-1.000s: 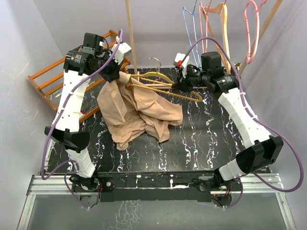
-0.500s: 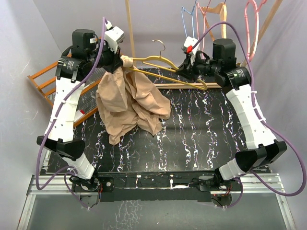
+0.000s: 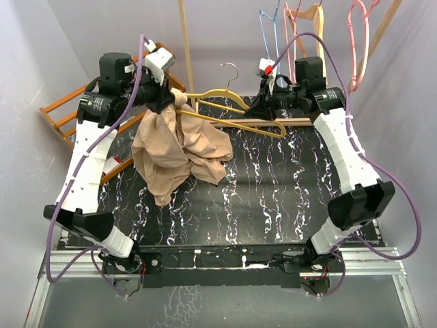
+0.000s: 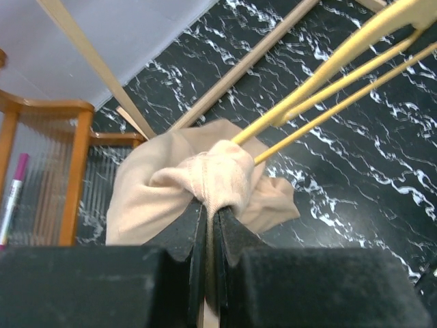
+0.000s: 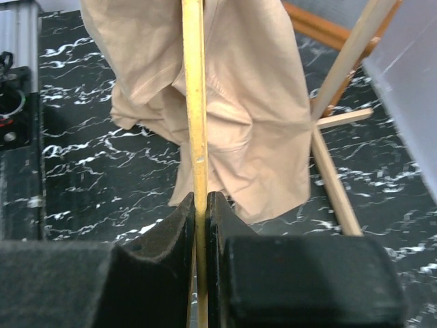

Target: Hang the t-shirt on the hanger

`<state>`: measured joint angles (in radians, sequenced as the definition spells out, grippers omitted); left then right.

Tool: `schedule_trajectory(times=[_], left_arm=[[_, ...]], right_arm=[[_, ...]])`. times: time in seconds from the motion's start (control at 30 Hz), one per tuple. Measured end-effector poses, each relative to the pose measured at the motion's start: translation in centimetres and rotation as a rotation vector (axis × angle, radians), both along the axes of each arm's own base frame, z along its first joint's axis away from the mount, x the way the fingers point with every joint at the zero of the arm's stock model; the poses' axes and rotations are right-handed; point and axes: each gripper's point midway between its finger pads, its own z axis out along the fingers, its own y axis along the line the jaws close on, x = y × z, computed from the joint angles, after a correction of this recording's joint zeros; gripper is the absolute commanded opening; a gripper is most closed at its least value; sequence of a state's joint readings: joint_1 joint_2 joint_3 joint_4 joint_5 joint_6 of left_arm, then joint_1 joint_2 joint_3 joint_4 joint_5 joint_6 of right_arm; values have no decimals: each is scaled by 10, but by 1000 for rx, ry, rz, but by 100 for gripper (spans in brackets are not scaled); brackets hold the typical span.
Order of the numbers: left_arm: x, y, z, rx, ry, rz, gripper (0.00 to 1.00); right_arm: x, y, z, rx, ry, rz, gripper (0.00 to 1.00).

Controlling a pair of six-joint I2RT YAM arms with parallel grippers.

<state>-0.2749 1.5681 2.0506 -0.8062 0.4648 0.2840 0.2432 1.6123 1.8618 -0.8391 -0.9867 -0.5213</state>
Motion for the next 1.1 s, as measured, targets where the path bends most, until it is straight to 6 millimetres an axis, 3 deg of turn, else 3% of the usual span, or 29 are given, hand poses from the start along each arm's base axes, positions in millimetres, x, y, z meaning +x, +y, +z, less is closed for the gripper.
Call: schedule_trajectory(times=[0.2, 0.3, 0.4, 0.53, 0.7, 0.8, 0.9, 1.1], left_arm=[[-16, 2, -35, 24, 54, -24, 0], [-20, 4, -41, 41, 51, -34, 0], [-18, 7, -35, 49, 28, -36, 0], [-12, 9, -11, 57, -30, -44, 0], [-6, 3, 17, 65, -77, -93, 0], [-6, 2, 16, 92, -73, -131, 0], [-11, 3, -6, 144, -31, -174, 0], [-27, 11, -74, 234, 101, -235, 0]], right_arm=[[0, -2, -35, -6, 138, 56, 8], [-7, -5, -45, -23, 168, 61, 8], [-14, -9, -58, -44, 197, 55, 8], [-18, -12, -70, -66, 231, 45, 8], [-18, -13, -70, -73, 220, 43, 8], [-19, -14, -69, -76, 206, 47, 8], [-20, -15, -69, -80, 201, 51, 8], [-22, -18, -65, -87, 179, 44, 8]])
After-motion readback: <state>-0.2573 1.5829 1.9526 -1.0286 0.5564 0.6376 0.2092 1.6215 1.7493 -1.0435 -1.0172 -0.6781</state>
